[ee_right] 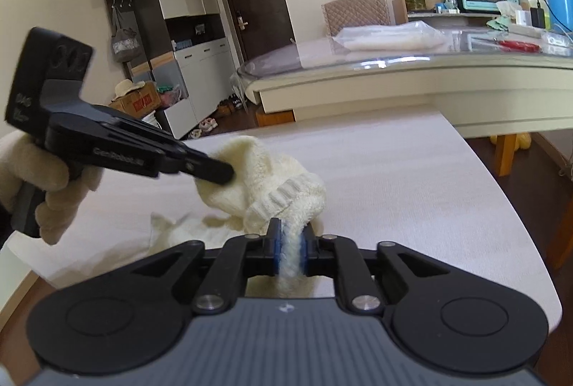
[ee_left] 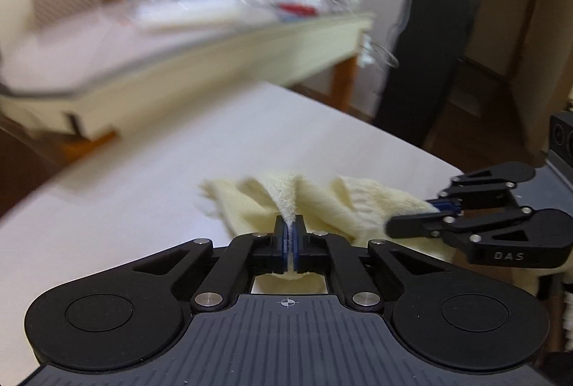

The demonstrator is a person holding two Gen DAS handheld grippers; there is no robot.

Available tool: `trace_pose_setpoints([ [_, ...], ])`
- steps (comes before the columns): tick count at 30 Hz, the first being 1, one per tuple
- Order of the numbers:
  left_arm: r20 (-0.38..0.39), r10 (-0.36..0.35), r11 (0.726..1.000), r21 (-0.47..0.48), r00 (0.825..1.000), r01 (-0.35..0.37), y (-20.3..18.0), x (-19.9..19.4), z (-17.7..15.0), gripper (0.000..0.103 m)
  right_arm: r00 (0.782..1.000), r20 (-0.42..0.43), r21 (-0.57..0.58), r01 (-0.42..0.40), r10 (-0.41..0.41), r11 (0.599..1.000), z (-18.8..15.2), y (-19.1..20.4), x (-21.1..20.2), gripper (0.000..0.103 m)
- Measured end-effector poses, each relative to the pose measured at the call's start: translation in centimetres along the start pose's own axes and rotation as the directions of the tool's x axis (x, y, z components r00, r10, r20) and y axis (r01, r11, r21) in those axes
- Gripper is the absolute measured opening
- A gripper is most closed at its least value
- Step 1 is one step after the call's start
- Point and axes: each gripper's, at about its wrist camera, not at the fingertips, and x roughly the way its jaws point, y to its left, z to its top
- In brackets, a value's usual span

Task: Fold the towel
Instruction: 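Grasp a towel edge with the right gripper while the left gripper grasps another edge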

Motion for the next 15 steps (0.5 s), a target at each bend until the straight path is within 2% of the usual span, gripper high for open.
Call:
trace_pose_setpoints([
  [2,0.039,0.065,0.998,0.003,0.997,-0.065,0.6,-1.8,0.3,0.002,1.000,0.016,-0.015,-0.019,0.019,1.000,0.6,0.5,0.6,0.016],
  [4,0.078,0.144,0.990,-0.003,0.987,-0.144,1.1,-4.3,0.2,0.002,0.997,0.036,-0.041,-0.060,0.062,0.997,1.9,1.7,1.8,0.016],
  [7,0.116,0.242,0.970,-0.019,0.963,-0.241,2.2,-7.2,0.0,0.002,0.992,0.062,-0.072,-0.103,0.107,0.992,3.2,3.3,3.5,0.015],
  [8,0.116,0.293,0.956,-0.029,0.949,-0.292,2.7,-8.1,-0.4,0.002,0.992,0.069,-0.076,-0.102,0.108,0.992,3.5,3.7,4.1,0.015],
  [10,0.098,0.343,0.939,-0.044,0.934,-0.340,3.5,-8.4,-0.7,0.002,0.993,0.074,-0.084,-0.086,0.092,0.993,4.2,4.2,5.3,0.015],
  [13,0.062,0.366,0.930,-0.060,0.929,-0.362,4.9,-7.3,-0.8,0.002,0.995,0.073,-0.092,-0.061,0.068,0.994,4.9,4.7,6.5,0.018],
  [15,0.045,0.365,0.930,-0.071,0.930,-0.361,5.8,-6.3,-0.9,0.002,0.992,0.054,-0.105,-0.105,0.112,0.989,4.8,5.1,6.2,0.019],
])
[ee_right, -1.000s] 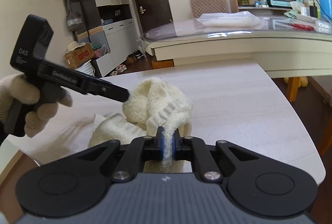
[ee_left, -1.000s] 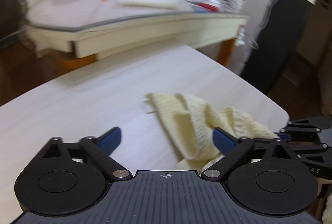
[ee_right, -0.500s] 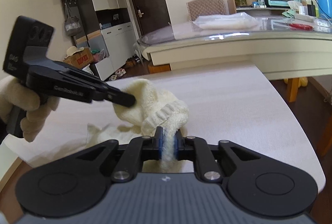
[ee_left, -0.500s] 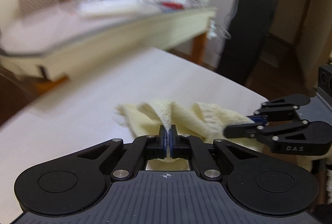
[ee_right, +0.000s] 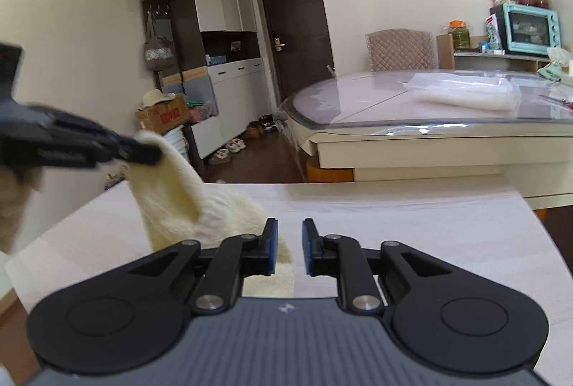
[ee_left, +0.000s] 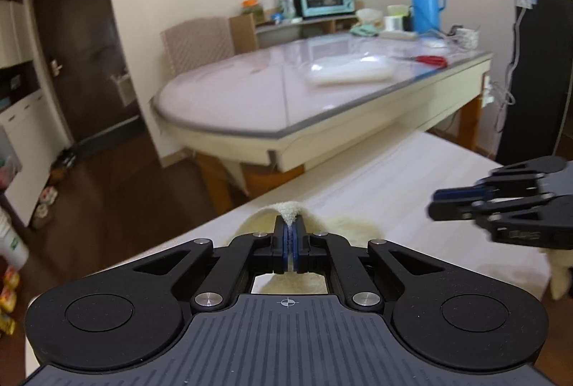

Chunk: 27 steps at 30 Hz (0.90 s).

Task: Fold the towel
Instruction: 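Grasp a towel edge with the right gripper while the left gripper grasps another edge, then lift and pull the towel apart between both grippers to unfold it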

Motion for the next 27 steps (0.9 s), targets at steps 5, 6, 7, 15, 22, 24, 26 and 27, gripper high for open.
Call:
trace_pose_setpoints([
  [5,-0.023,0.005,0.999,-0.047,1.000,-0.006,1.5,3.0,-0.5,0.002,0.994,-0.087,-0.158,-0.082,0.068,0.984,-1.5,3.2,-0.2,0.039],
  [6,-0.025,0.005,0.999,-0.053,1.000,-0.007,1.7,3.3,-0.5,0.002,0.991,-0.114,-0.207,-0.095,0.072,0.974,-2.0,4.2,0.1,0.043],
  [7,-0.026,0.006,0.998,-0.059,1.000,-0.007,2.0,3.7,-0.5,0.002,0.988,-0.135,-0.257,-0.102,0.069,0.961,-2.5,5.0,0.4,0.049],
  [15,-0.039,-0.001,0.999,-0.042,0.999,-0.001,2.5,4.1,-1.1,0.002,0.982,-0.175,-0.529,-0.034,-0.070,0.848,-4.7,8.8,3.0,0.026],
  [22,-0.061,0.003,1.000,-0.030,0.998,-0.005,2.4,4.3,-2.3,0.003,0.998,-0.021,-0.106,0.049,-0.051,0.993,-0.9,1.9,-0.1,0.007],
  [24,-0.051,-0.001,1.000,-0.011,0.999,0.000,2.1,4.5,-2.0,0.003,0.993,0.013,-0.066,0.119,-0.118,0.991,-0.6,0.2,-1.3,0.006],
  [26,-0.031,-0.008,1.000,0.015,0.999,0.008,1.6,4.6,-1.6,0.003,0.982,0.040,-0.028,0.185,-0.184,0.982,-0.5,-1.4,-2.5,0.006],
  [27,-0.025,-0.012,1.000,0.021,1.000,0.012,1.5,4.6,-1.4,0.003,0.972,0.059,-0.007,0.229,-0.228,0.973,-0.7,-2.2,-3.5,0.006],
])
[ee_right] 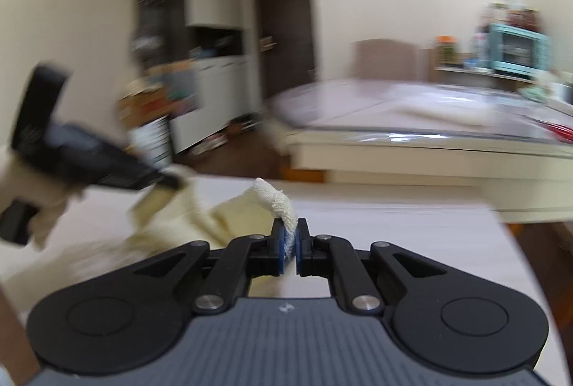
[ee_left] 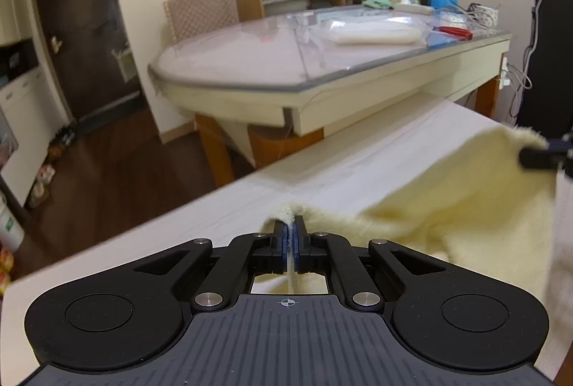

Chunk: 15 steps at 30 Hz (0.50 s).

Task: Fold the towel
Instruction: 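Lift and pull the towel apart between both grippers to unfold it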

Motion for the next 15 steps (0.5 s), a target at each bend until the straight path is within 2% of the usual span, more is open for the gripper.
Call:
trace_pose_setpoints([
  [1,0.025,-0.017,1.000,0.024,1.000,0.017,-0.7,0.2,0.7,0.003,0.999,0.020,0.016,0.049,-0.049,0.999,-0.2,-0.9,-0.8,0.006],
  [3,0.029,-0.030,0.998,0.050,0.999,0.028,-1.5,0.8,1.5,0.003,0.993,0.024,0.055,0.110,-0.112,0.992,-0.8,-2.1,-1.9,0.006],
  [6,-0.001,-0.055,0.995,0.088,0.998,0.055,-3.0,3.1,2.7,0.004,0.988,-0.040,0.108,0.154,-0.150,0.982,-2.3,-3.8,-2.0,0.006],
  [10,-0.049,-0.082,0.992,0.093,0.995,0.086,-4.0,5.8,3.1,0.023,0.982,-0.096,0.118,0.172,-0.161,0.978,-3.5,-4.5,-1.4,0.007],
  [11,-0.047,-0.079,0.993,0.082,0.996,0.082,-3.8,5.7,2.9,0.035,0.982,-0.099,0.120,0.173,-0.161,0.978,-3.6,-4.5,-1.3,0.007],
  [13,-0.050,-0.063,0.996,0.063,0.997,0.066,-3.2,5.2,2.5,0.052,0.981,-0.105,0.120,0.175,-0.163,0.977,-3.8,-4.7,-1.2,0.007],
  [15,-0.047,-0.044,0.999,0.027,0.998,0.046,-2.0,3.5,1.5,0.053,0.980,-0.110,0.116,0.176,-0.163,0.978,-3.9,-4.9,-1.0,0.007],
])
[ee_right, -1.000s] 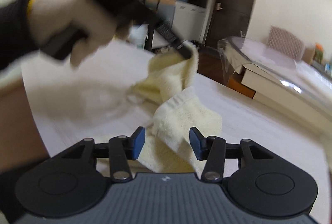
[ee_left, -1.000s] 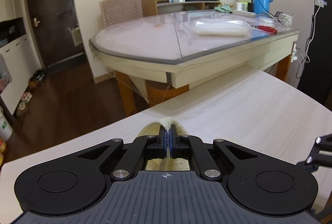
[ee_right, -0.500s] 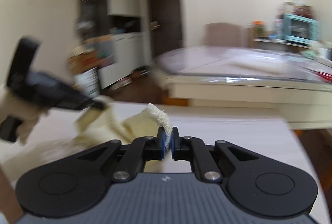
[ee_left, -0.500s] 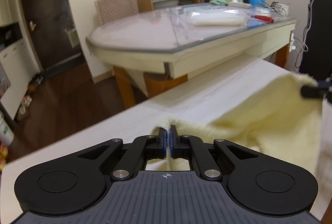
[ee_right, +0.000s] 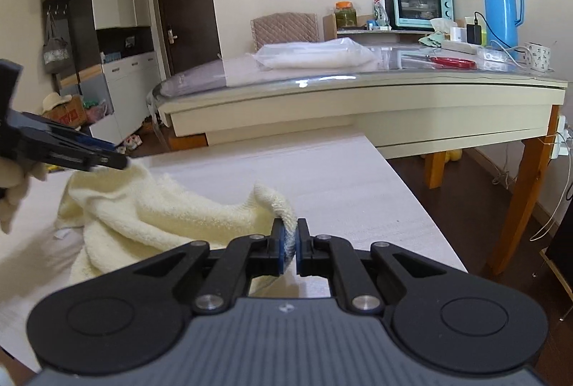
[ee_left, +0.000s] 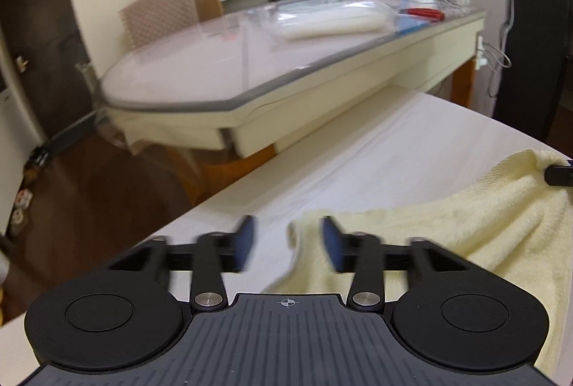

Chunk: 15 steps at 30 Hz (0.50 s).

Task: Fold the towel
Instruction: 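Lift and pull the towel apart between both grippers to unfold it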

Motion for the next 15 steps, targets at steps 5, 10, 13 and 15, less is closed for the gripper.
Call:
trace_pose_setpoints([
  [5,-0.033,-0.108,0.994,0.018,0.994,0.109,-1.7,-4.2,-3.1,0.048,0.999,-0.008,-0.011,-0.032,0.032,0.999,-0.3,0.2,0.1,0.007],
  [10,-0.100,-0.262,0.964,0.023,0.960,0.265,-5.7,-6.5,-6.2,0.049,0.999,-0.005,-0.013,-0.049,0.049,0.999,-0.6,0.7,-0.3,0.007],
  [13,-0.090,-0.255,0.965,0.042,0.963,0.259,-7.5,-6.3,-7.0,0.034,0.998,-0.003,-0.013,-0.055,0.055,0.998,-0.6,0.8,-0.4,0.007],
  [15,-0.083,-0.246,0.967,0.053,0.966,0.251,-8.4,-5.6,-7.2,0.026,0.998,-0.003,-0.014,-0.057,0.057,0.998,-0.7,0.9,-0.6,0.007],
])
